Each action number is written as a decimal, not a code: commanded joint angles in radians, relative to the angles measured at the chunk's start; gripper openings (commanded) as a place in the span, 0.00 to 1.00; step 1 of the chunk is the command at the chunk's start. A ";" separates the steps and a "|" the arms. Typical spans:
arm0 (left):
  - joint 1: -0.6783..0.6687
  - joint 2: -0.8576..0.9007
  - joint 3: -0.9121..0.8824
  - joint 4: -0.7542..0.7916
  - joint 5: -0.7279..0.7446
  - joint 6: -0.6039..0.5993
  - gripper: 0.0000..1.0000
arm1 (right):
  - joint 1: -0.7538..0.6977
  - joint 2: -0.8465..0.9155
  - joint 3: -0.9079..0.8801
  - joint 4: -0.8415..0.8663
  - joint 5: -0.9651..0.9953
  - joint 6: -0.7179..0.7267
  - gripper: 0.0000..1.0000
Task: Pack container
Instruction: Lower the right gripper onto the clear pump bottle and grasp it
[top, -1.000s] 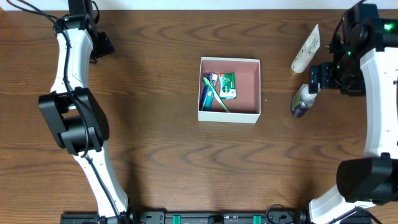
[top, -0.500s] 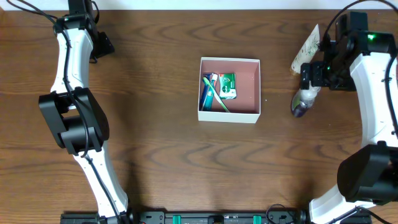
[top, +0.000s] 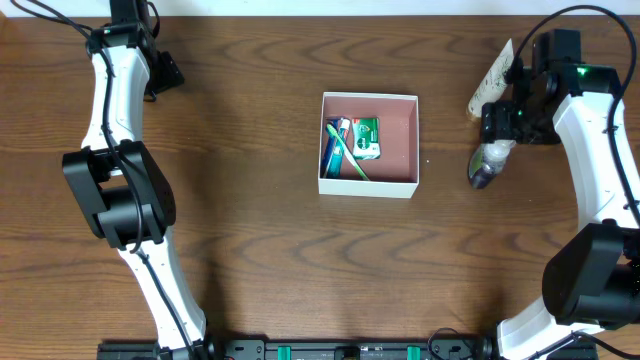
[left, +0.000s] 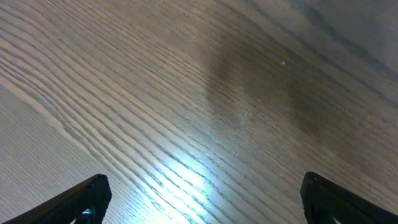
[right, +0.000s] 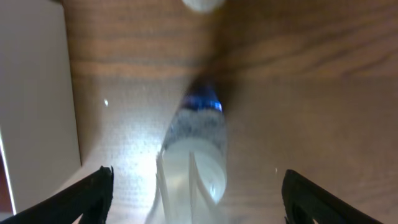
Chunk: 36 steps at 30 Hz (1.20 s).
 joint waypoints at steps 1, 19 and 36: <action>0.002 -0.039 0.020 -0.003 -0.013 -0.002 0.98 | -0.004 -0.011 -0.005 0.025 -0.021 -0.005 0.77; 0.002 -0.039 0.020 -0.003 -0.013 -0.002 0.98 | -0.004 -0.011 -0.043 0.014 -0.055 0.033 0.65; 0.002 -0.039 0.020 -0.003 -0.013 -0.002 0.98 | -0.004 -0.011 -0.043 0.022 -0.054 0.033 0.30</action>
